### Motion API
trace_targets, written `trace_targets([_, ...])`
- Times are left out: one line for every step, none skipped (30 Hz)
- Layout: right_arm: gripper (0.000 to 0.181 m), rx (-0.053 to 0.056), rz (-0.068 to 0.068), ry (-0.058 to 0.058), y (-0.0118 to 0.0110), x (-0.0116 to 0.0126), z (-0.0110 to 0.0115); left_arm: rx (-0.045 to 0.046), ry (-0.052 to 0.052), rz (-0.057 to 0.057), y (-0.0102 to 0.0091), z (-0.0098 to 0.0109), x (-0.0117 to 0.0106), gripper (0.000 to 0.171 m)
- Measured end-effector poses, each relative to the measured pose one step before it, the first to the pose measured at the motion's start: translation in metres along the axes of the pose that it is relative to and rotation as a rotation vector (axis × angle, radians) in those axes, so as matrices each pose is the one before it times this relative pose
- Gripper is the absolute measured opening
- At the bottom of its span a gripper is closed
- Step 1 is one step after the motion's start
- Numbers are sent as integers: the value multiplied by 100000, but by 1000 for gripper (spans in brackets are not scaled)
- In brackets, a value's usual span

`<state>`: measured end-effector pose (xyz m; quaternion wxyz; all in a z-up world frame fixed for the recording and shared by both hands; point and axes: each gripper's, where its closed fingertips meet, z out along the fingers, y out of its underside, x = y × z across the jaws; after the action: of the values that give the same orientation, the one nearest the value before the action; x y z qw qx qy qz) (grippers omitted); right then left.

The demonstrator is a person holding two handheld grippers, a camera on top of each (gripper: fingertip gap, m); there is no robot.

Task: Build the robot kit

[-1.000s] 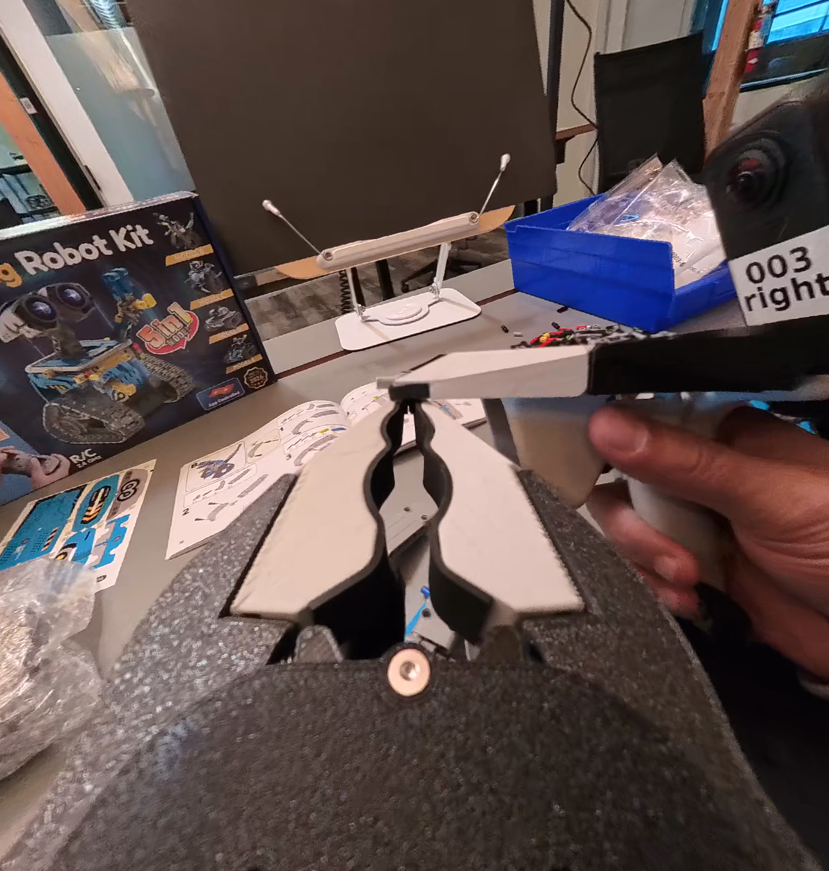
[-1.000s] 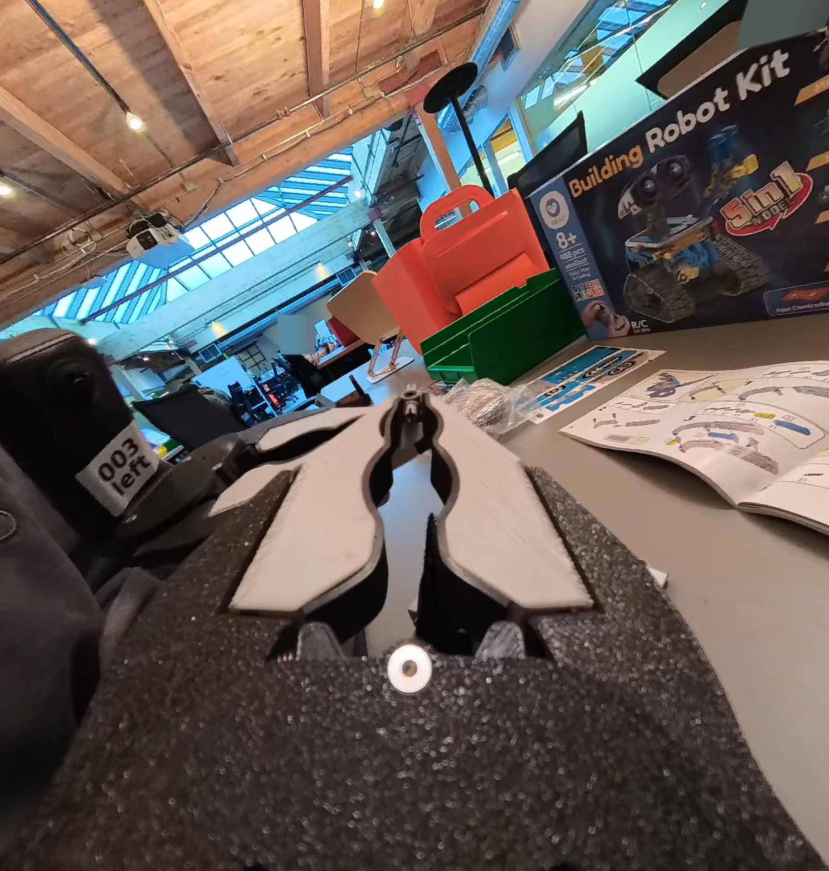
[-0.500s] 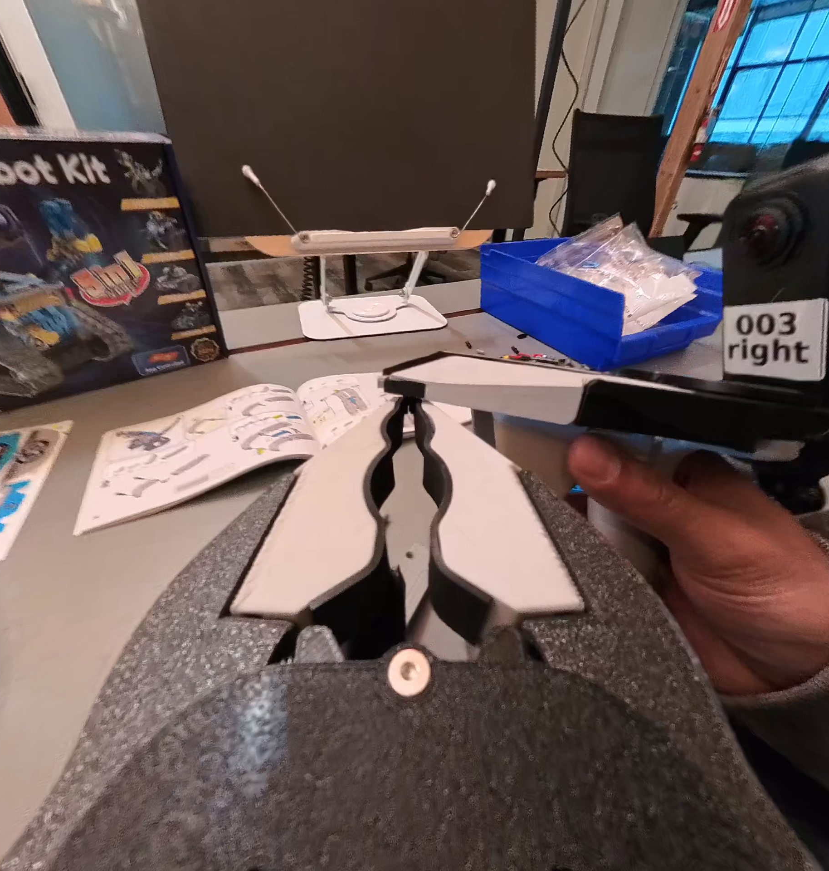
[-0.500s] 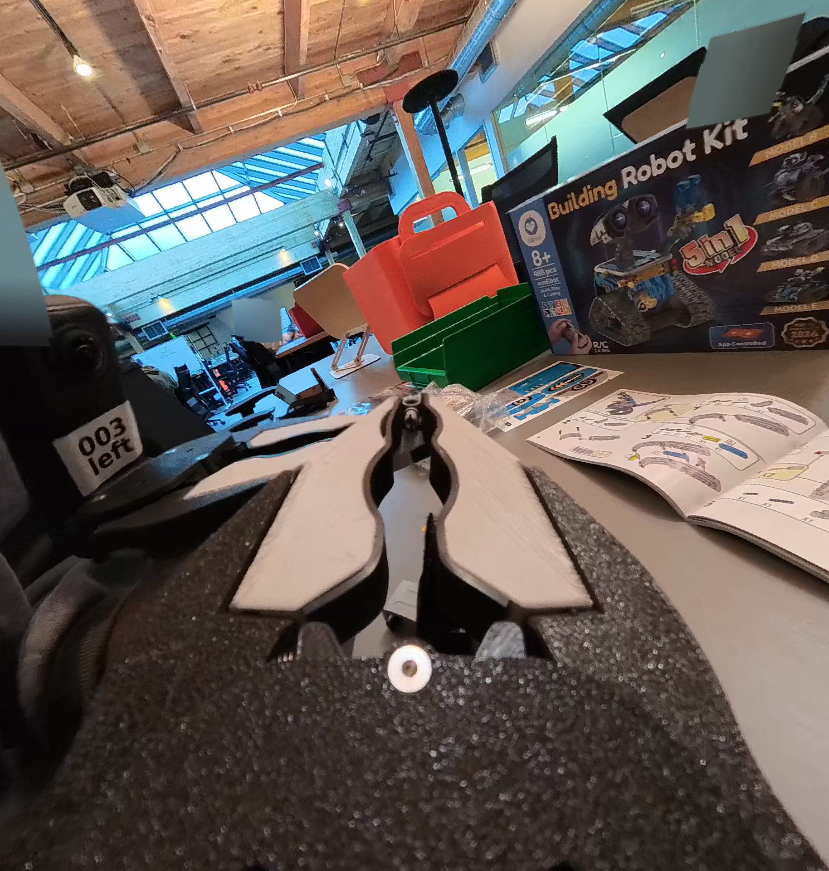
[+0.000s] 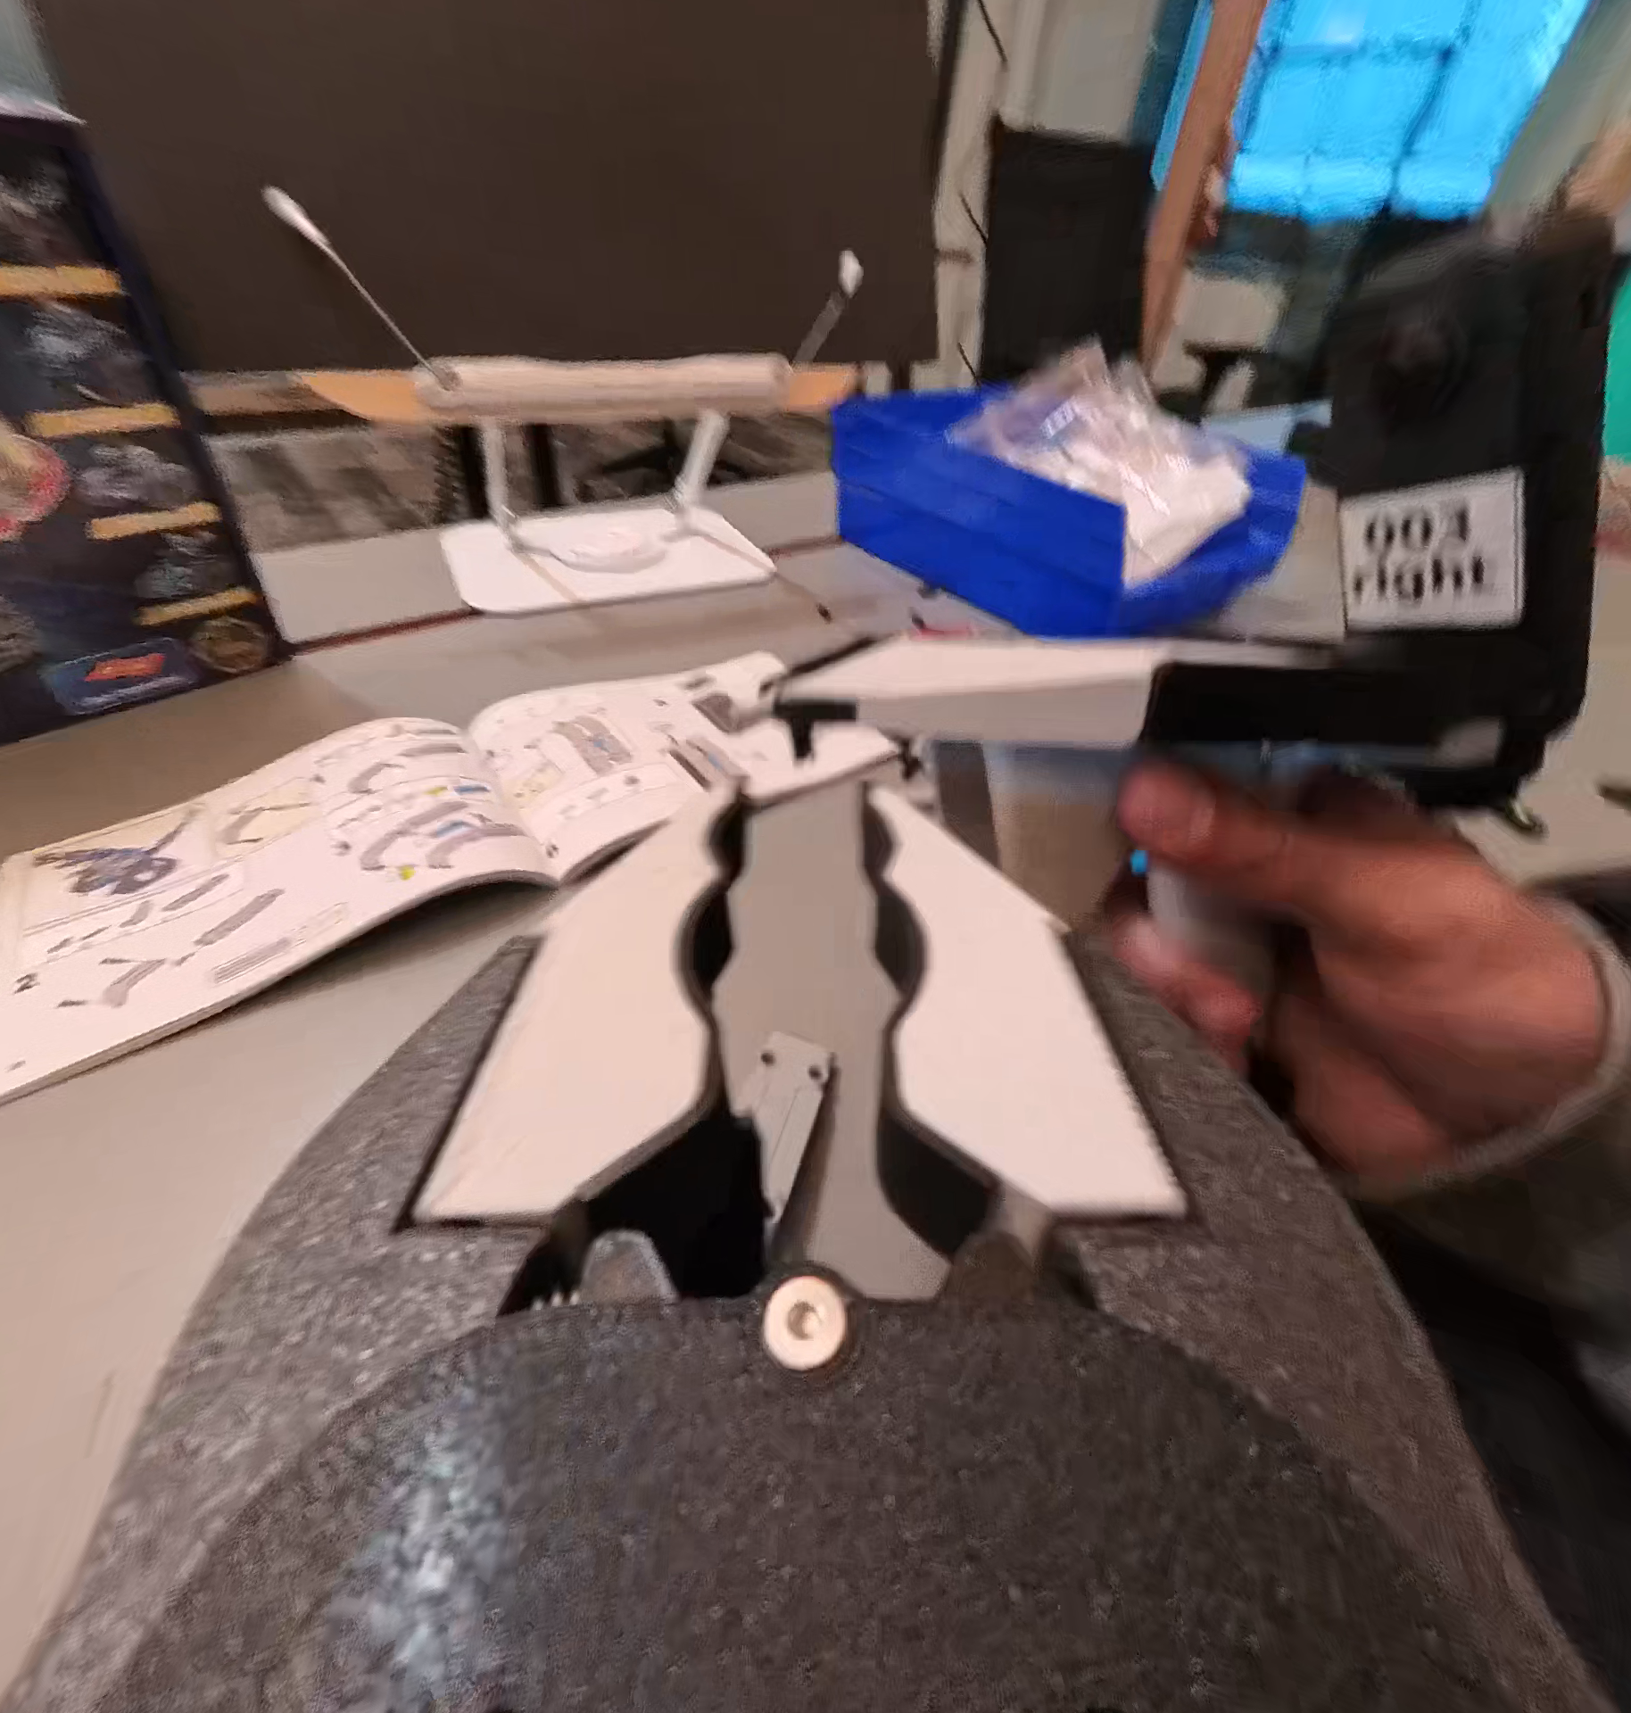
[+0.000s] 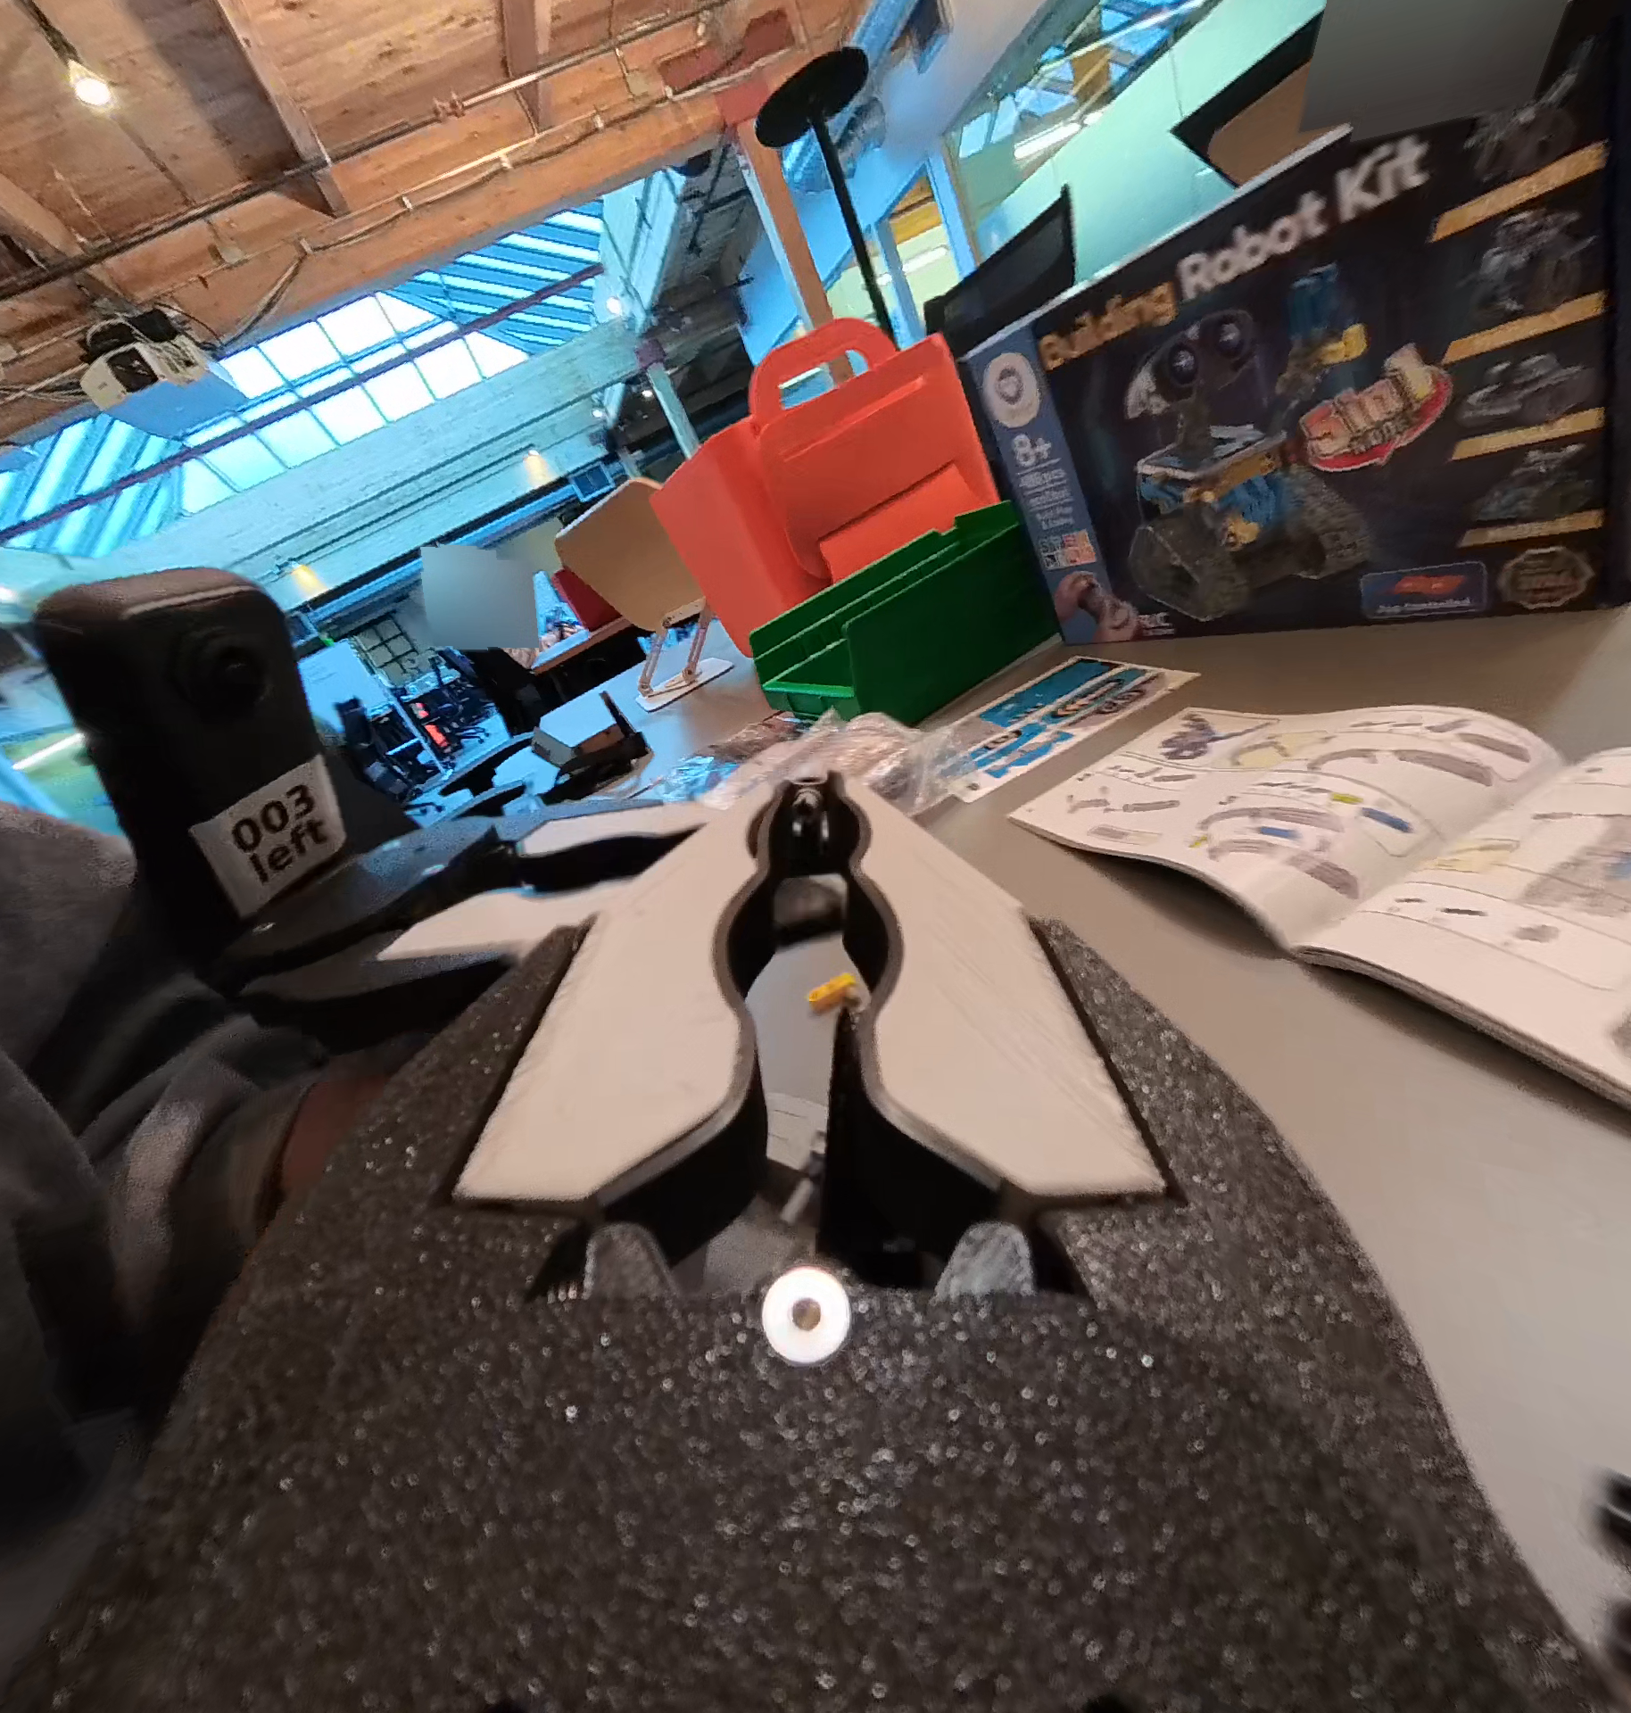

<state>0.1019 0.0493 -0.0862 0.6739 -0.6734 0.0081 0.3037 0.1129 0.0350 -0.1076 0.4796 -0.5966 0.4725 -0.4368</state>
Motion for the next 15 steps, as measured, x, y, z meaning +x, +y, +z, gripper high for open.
trace_targets([5, -339, -610, 2157, -505, 862, -671, -7013, 6328, 1817, 958, 192, 243, 31])
trace_targets([6, -2127, -889, 3083, -316, 1058, -736, -8634, 8113, 1007, 1285, 122, 422, 31])
trace_targets([6, -4883, -2042, 4108, 150, 1130, -612, -9440, 4828, 419, 1507, 157, -81, 33])
trace_targets([5, -6543, -3199, 3705, 603, 927, -394, -10487, 1750, 992, 1730, 321, -463, 45])
trace_targets([5, -6363, -4449, 4002, 839, 783, -145, -10062, 1940, 2182, 1727, 463, -321, 52])
trace_targets([5, -7622, -3422, 2475, 1221, 420, 234, -8725, 1890, 1845, 1643, 560, -147, 52])
trace_targets([5, -6339, -1879, 600, 1138, 7, 534, -7775, 3034, 340, 1424, 637, 142, 52])
trace_targets([5, -2527, -930, -754, 600, -324, 608, -4799, 2194, -1174, 803, 489, 93, 51])
trace_targets([5, -1428, -178, -1593, 378, -479, 570, -2094, 412, -1140, 246, 245, -102, 51])
trace_targets([5, -1916, -414, -1439, 394, -438, 480, 896, -844, -48, -214, -7, -195, 46])
trace_targets([5, -1745, -1439, 7, 330, -175, 320, 1450, -1458, 1231, -260, -112, -204, 34])
trace_targets([5, -1339, -1816, 671, 238, -34, 169, -842, -2172, 1889, 80, 75, -266, 28])
trace_targets([5, -822, -1240, 169, 94, -75, 77, -3280, -1383, 1971, 469, 302, -122, 28])
trace_targets([5, 112, -507, -66, -42, -60, 13, -1742, -780, 2042, 252, 230, 28, 27])
trace_targets([5, 17, 243, -89, 10, -4, 10, -579, 192, 2072, 88, 29, 177, 25])
